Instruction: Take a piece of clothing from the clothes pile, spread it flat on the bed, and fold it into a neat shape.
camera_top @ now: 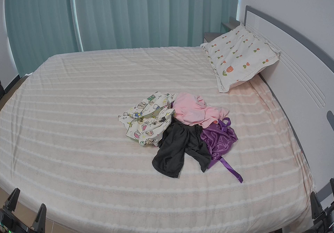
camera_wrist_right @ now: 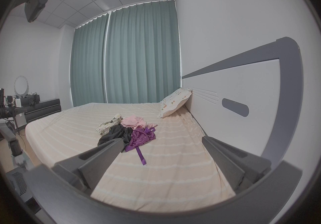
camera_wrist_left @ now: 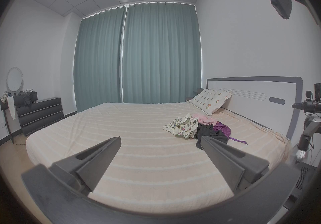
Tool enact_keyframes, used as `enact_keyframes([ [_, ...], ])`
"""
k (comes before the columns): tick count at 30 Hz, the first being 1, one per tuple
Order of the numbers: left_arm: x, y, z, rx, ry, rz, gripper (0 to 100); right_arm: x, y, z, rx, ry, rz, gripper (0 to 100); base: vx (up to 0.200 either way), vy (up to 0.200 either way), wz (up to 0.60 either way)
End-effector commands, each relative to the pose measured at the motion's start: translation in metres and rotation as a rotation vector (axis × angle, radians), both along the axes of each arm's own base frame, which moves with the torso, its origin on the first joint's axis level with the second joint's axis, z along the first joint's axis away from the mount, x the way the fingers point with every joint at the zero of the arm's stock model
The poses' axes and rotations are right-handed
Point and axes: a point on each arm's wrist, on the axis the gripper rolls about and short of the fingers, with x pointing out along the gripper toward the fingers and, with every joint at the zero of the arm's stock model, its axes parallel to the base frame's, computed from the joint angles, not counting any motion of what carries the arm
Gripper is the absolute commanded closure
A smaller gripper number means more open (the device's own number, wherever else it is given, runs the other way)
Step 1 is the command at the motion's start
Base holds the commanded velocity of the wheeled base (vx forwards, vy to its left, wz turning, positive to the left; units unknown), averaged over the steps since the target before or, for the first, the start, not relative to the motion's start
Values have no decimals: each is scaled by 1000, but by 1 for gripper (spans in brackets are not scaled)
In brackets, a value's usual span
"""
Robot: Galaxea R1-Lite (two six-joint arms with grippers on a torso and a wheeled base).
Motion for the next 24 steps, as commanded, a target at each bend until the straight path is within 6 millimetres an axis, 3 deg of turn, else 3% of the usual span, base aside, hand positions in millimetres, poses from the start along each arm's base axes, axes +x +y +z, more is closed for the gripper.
enact_keyframes([
  [1, 0, 0, -5, 1, 2, -2, 0, 0, 0, -5, -3, -1, 0, 0, 0, 0, 0],
  [4, 0, 0, -5, 0, 2, -2, 0, -1, 0, -3, -3, -9, 2, 0, 0, 0, 0],
  [7, 0, 0, -5, -3, 2, -2, 0, -9, 0, 64, 156, -114, 46, 0, 0, 0, 0],
  [8, 0, 0, -5, -3, 2, -2, 0, -5, 0, 69, 185, -75, 58, 0, 0, 0, 0],
  [11, 0, 0, -5, -3, 2, -2, 0, 1, 2, 64, 145, 25, 122, 0, 0, 0, 0],
  [14, 0, 0, -5, -3, 2, -2, 0, 25, 6, 62, 159, 226, 269, 0, 0, 0, 0],
  [16, 0, 0, -5, -3, 2, -2, 0, 28, 6, 63, 165, 242, 275, 0, 0, 0, 0],
  [17, 0, 0, -5, -3, 2, -2, 0, 51, 8, 66, 229, 355, 304, 0, 0, 0, 0],
  [24, 0, 0, -5, -5, 4, -2, 0, 136, 19, 64, 328, 531, 375, 0, 0, 0, 0],
])
